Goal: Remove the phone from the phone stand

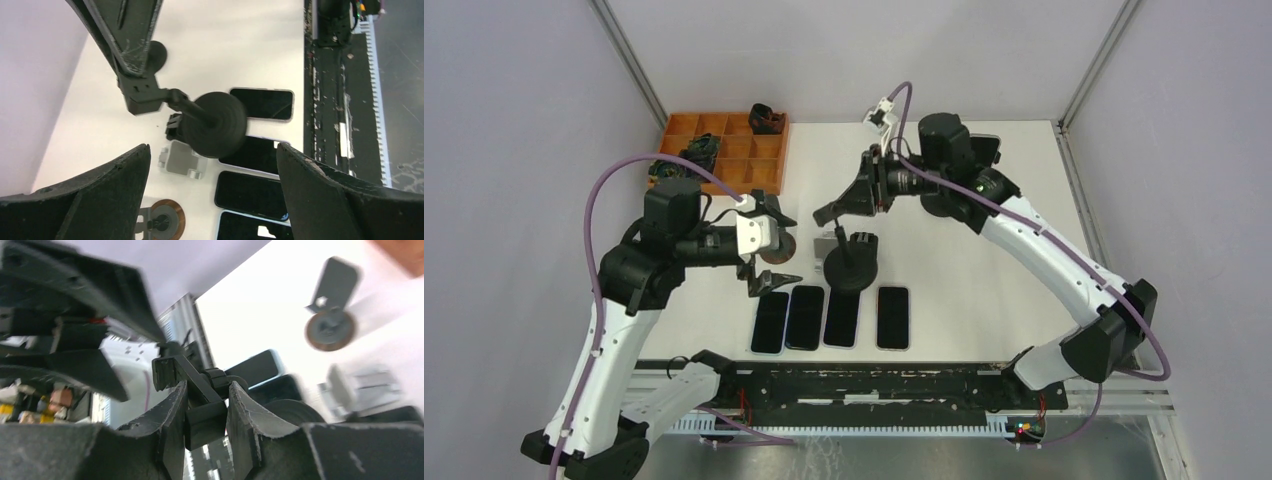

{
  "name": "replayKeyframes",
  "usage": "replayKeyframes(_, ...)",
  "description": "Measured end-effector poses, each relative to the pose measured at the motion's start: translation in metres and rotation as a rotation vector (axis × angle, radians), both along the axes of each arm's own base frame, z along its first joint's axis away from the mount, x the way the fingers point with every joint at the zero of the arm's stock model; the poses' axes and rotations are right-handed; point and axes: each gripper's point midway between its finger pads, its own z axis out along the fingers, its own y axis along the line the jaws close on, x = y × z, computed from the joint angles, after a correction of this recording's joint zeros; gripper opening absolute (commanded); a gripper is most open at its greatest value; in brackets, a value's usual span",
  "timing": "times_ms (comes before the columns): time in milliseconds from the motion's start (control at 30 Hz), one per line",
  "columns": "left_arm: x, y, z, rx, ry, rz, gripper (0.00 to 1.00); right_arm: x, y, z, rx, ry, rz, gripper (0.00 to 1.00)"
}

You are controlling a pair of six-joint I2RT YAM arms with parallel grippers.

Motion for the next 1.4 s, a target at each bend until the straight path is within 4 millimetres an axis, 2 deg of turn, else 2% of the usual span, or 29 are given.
replayKeyframes(167,0.008,0.002,0.022,-0.009,-0.041,0.045,1.0,0.062,-0.018,0.011,0.0,-0.058,-0.116,0.0)
replayKeyframes(300,0.01,0.005,0.022,0.002,-0.04,0.067,1.0,0.093,-0.023,0.019,0.018,-0.09,-0.167,0.0)
replayKeyframes(433,0.012,0.007,0.019,0.013,-0.023,0.093,1.0,0.127,-0.017,0.02,0.02,-0.107,-0.206,0.0)
replayKeyframes(467,0.012,0.008,0.019,0.014,-0.016,0.101,1.0,0.151,-0.007,0.019,0.025,-0.128,-0.221,0.0)
replayKeyframes(533,0.013,0.009,0.017,0.017,-0.004,0.115,1.0,0.164,-0.002,0.013,0.018,-0.134,-0.23,0.0)
replayKeyframes(600,0.013,0.01,0.013,0.024,0.012,0.124,1.0,0.192,0.009,0.002,0.008,-0.16,-0.254,0.0)
replayKeyframes(667,0.012,0.011,0.006,0.034,0.032,0.129,1.0,0.213,0.015,-0.019,-0.014,-0.174,-0.272,0.0)
replayKeyframes(833,0.007,0.016,-0.011,0.063,0.071,0.145,1.0,0.238,0.019,-0.076,-0.074,-0.172,-0.298,0.0)
replayKeyframes(933,0.001,0.019,-0.014,0.064,0.072,0.145,1.0,0.244,0.018,-0.097,-0.09,-0.162,-0.3,0.0)
replayKeyframes(1067,-0.003,0.02,-0.018,0.066,0.078,0.144,1.0,0.253,0.022,-0.109,-0.079,-0.166,-0.3,0.0)
replayKeyframes(1233,-0.005,0.02,-0.026,0.078,0.105,0.142,1.0,0.262,0.025,-0.108,-0.03,-0.188,-0.31,0.0)
replayKeyframes(1267,-0.005,0.02,-0.028,0.08,0.109,0.142,1.0,0.263,0.025,-0.107,-0.018,-0.192,-0.313,0.05)
replayKeyframes(1300,-0.005,0.02,-0.029,0.081,0.113,0.142,1.0,0.264,0.025,-0.107,-0.012,-0.189,-0.316,0.16)
replayKeyframes(1367,-0.005,0.021,-0.031,0.084,0.119,0.142,1.0,0.265,0.024,-0.107,-0.005,-0.182,-0.321,0.45)
replayKeyframes(1400,-0.006,0.021,-0.031,0.085,0.121,0.142,1.0,0.265,0.023,-0.107,-0.001,-0.176,-0.323,0.55)
